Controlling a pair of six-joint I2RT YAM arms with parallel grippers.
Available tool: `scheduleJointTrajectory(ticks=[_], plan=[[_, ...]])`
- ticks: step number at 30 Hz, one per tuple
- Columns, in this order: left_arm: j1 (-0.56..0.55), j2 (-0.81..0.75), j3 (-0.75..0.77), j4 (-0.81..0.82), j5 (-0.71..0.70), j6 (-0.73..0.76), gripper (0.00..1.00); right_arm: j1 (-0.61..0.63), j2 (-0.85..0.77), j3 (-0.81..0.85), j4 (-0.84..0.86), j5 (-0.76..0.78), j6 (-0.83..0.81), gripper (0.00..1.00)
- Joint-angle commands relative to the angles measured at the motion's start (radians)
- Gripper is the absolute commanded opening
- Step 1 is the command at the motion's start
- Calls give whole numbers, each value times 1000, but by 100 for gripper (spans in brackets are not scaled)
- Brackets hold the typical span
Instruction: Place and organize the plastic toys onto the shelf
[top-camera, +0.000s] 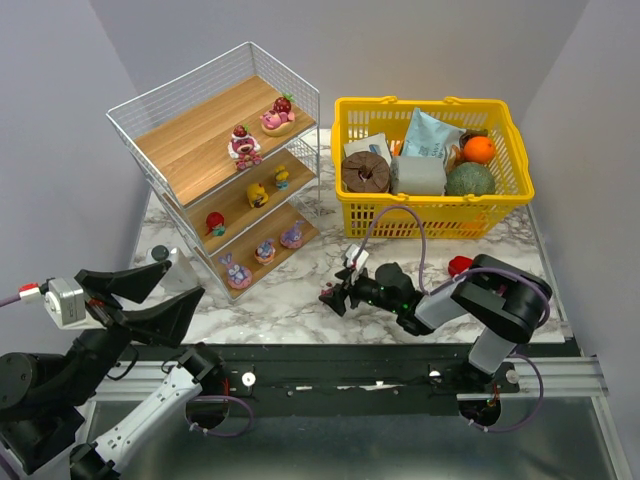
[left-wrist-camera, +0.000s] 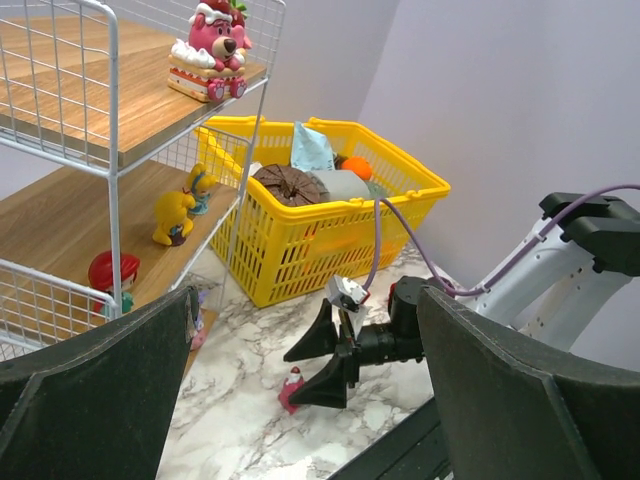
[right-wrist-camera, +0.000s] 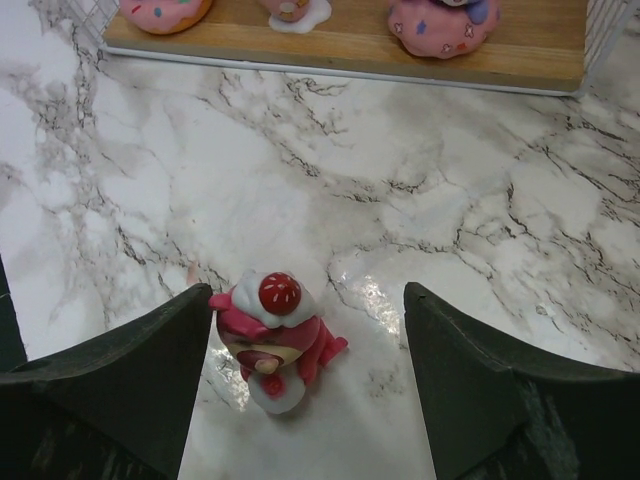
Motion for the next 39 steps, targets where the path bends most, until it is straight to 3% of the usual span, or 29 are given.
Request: scheduleJointTrajectory(ticks=[1,16,24,29,32,39], plan=[[2,22,27,-5,24,25,99,-14,42,-26,120,-64,-7,82],[1,37,39,-16,6,48,99,-14,120,-29,175,-52,-3,69],[1,40,48,-19,-2,52,99,-14,135,-43,223,-35,11,35],[1,39,56,-23,-16,54,99,-14,44,-38,166,-73,49,22],[1,37,65,-31,-40,57,99,-9,-85,12,-5,-81,80,17],[1,17,88,-103,-198,68,99,109,-332,340,-713,126,80,13]])
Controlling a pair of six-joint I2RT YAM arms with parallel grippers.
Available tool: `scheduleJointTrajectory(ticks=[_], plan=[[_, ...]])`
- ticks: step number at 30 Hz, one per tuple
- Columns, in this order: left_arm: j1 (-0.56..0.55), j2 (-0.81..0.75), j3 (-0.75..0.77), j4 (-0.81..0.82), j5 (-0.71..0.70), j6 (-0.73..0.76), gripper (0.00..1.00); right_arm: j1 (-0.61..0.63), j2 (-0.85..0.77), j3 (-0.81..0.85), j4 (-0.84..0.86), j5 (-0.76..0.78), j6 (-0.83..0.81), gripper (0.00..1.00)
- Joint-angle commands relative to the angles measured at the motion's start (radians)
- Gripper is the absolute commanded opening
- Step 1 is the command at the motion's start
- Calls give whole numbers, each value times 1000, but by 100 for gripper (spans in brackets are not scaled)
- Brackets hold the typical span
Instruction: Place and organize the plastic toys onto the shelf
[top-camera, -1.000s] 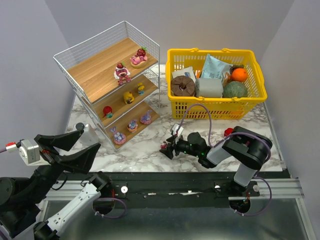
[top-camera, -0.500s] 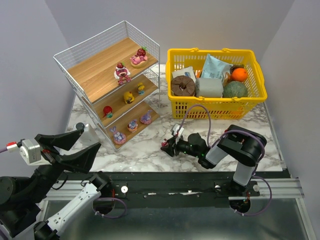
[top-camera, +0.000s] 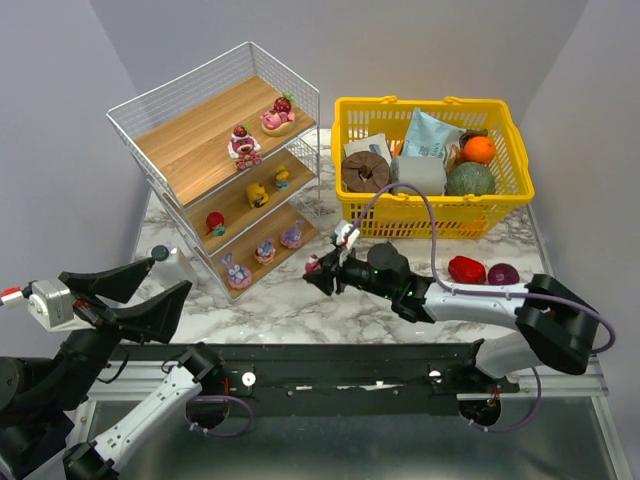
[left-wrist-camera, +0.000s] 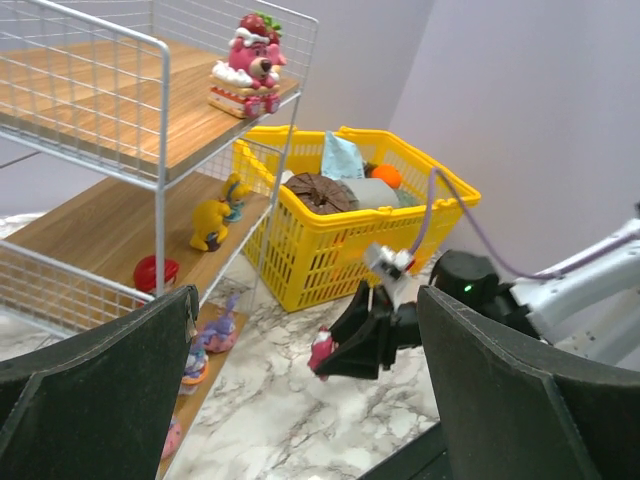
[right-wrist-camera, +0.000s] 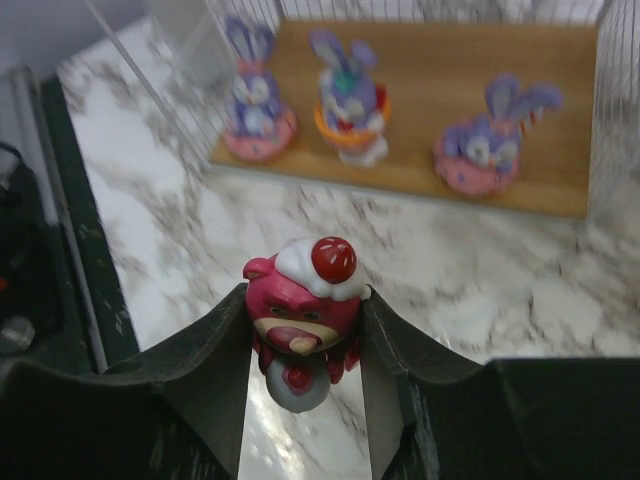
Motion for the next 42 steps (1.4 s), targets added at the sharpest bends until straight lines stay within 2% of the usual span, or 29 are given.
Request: scheduleJointTrajectory(ticks=[1,3,9,11,17,27,34,42], plan=[[1,-17,19,-67,-163,21,99,75,-108,243,-465,167,21,13],[1,-24,15,-90,-256,28,99,110,-120,366,-586,224,29,14],[-1,-44,-21,-121,-443,68,99,179,-110,631,-776,305,47,13],[-1,-56,-46,-116,-493,82,99,202,-77,770,-816,327,46,14],[-7,-86,-112,-88,-563,99,99,236,88,1156,-974,396,46,14],[-13,-111,-143,-96,-588,91,99,289,352,1634,-1105,471,32,18],[-18,-122,-132,-104,-583,93,99,317,472,1786,-1103,554,27,21],[-22,-128,-126,-108,-579,91,99,326,550,1861,-1077,574,-8,25]])
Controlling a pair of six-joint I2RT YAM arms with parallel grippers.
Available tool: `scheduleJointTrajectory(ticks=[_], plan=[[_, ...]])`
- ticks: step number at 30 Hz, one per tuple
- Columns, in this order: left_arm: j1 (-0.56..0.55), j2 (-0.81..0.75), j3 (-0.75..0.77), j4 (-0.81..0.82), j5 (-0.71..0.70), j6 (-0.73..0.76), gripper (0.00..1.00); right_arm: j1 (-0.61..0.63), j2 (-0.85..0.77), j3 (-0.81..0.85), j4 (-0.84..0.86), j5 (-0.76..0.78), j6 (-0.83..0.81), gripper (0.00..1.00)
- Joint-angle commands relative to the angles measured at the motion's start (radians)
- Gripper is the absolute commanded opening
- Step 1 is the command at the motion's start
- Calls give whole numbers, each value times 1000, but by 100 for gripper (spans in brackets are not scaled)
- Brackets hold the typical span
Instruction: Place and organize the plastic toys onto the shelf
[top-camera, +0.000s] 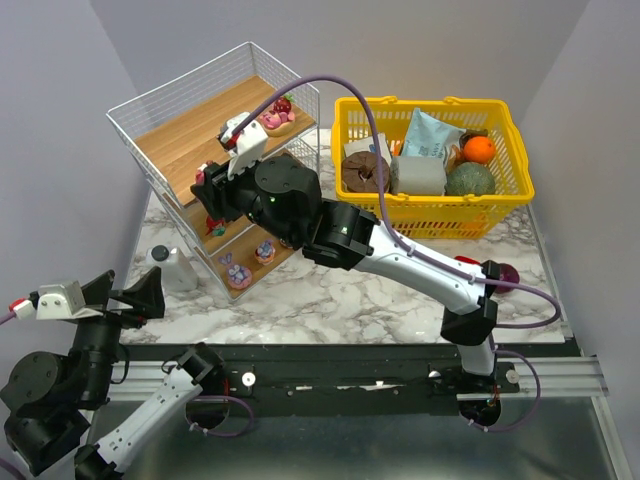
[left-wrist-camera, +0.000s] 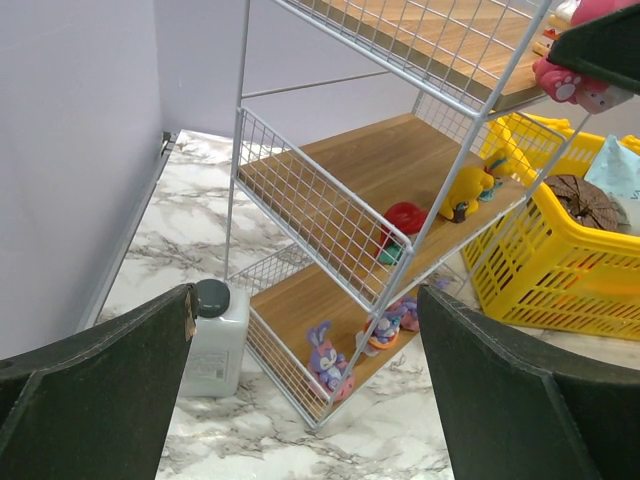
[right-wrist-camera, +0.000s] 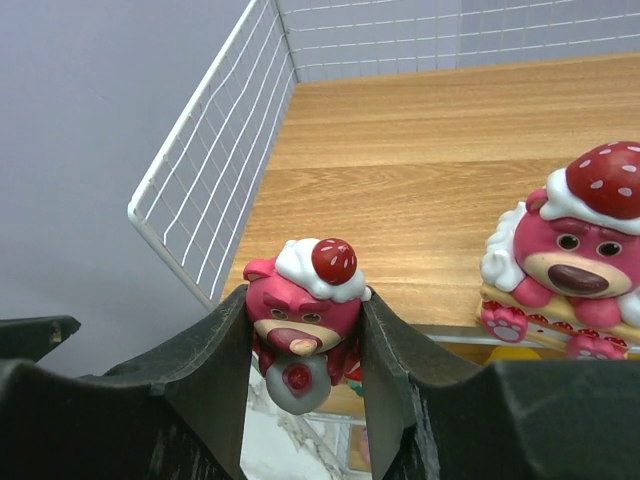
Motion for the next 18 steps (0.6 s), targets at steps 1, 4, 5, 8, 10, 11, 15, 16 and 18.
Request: scheduleJointTrajectory(ticks=[1,4,5,8,10,11,15,16,18], plan=[[-6,-15,18,-10,-22,6,99,10,44,71,12,46,-45,26],[-8,-17,21,-12,-19,4,99,10,68,95,15,46,-69,29],[-8,-18,23,-10,-19,6,99,9,71,97,14,47,-74,29],[-9,-20,21,-12,-20,4,99,9,80,98,12,56,-79,31],[-9,-23,20,-12,-19,4,99,10,83,100,8,52,-85,34],[-11,-25,18,-12,-19,6,99,10,85,101,8,50,-85,35],[-12,-28,17,-12,-20,3,99,10,99,117,-5,32,-99,43],[-12,-31,17,-10,-20,3,99,10,103,121,-8,27,-103,45],[-12,-32,15,-12,-22,1,99,10,116,138,-23,24,-112,48]])
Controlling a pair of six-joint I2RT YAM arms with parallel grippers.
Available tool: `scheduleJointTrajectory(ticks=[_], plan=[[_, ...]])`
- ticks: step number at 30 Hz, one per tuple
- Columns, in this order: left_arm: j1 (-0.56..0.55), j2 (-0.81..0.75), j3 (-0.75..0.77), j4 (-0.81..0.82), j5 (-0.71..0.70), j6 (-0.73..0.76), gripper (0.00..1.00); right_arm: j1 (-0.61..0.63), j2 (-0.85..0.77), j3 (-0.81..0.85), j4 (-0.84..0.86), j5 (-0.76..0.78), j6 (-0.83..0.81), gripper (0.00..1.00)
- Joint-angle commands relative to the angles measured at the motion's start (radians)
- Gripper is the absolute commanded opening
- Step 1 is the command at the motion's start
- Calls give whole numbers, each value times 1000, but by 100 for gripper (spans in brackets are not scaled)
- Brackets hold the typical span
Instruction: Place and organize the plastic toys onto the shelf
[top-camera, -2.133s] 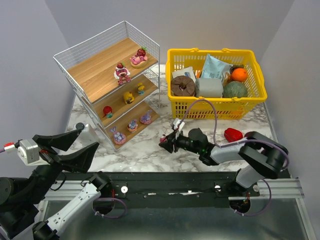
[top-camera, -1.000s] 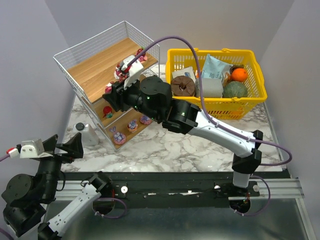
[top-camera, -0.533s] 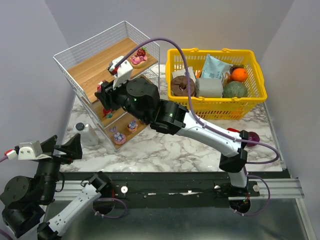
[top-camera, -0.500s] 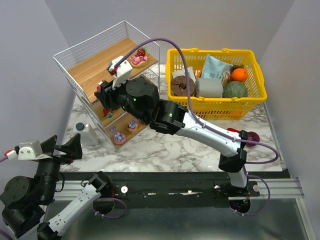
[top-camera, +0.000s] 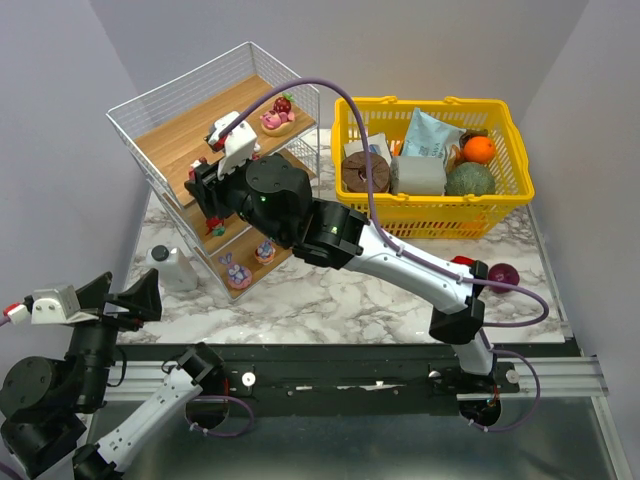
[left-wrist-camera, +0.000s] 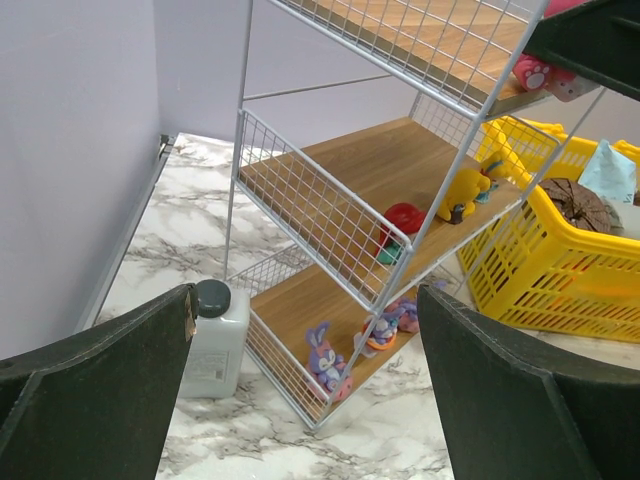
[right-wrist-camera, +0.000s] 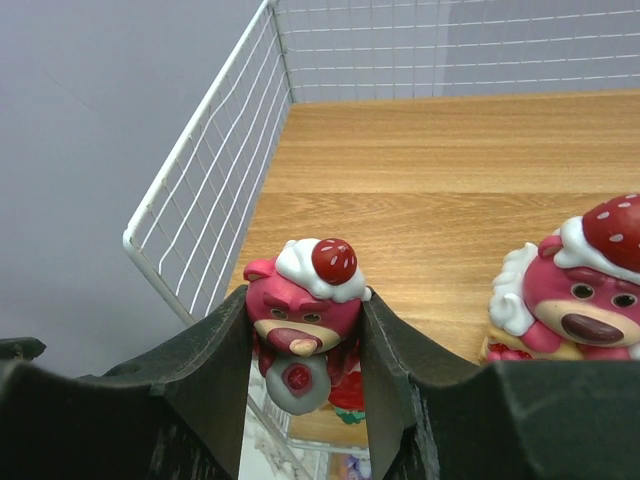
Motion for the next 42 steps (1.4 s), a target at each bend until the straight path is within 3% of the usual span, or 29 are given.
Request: scheduleJointTrajectory(ticks=[1,15,26,42], plan=[[-8,-19,6,-4,-23,1,99,6,46,50,-35,1,-42,49],[-15,-33,4,-3,-28,1,99,7,64,75,-99,-19,-83,61],[-21,-36,7,-6,-34,-2,99,6,63,79,-52,-48,-134,61],[-34,-34,20,-13,-37,-9,99,20,-38,-11,-28,-71,-174,72]])
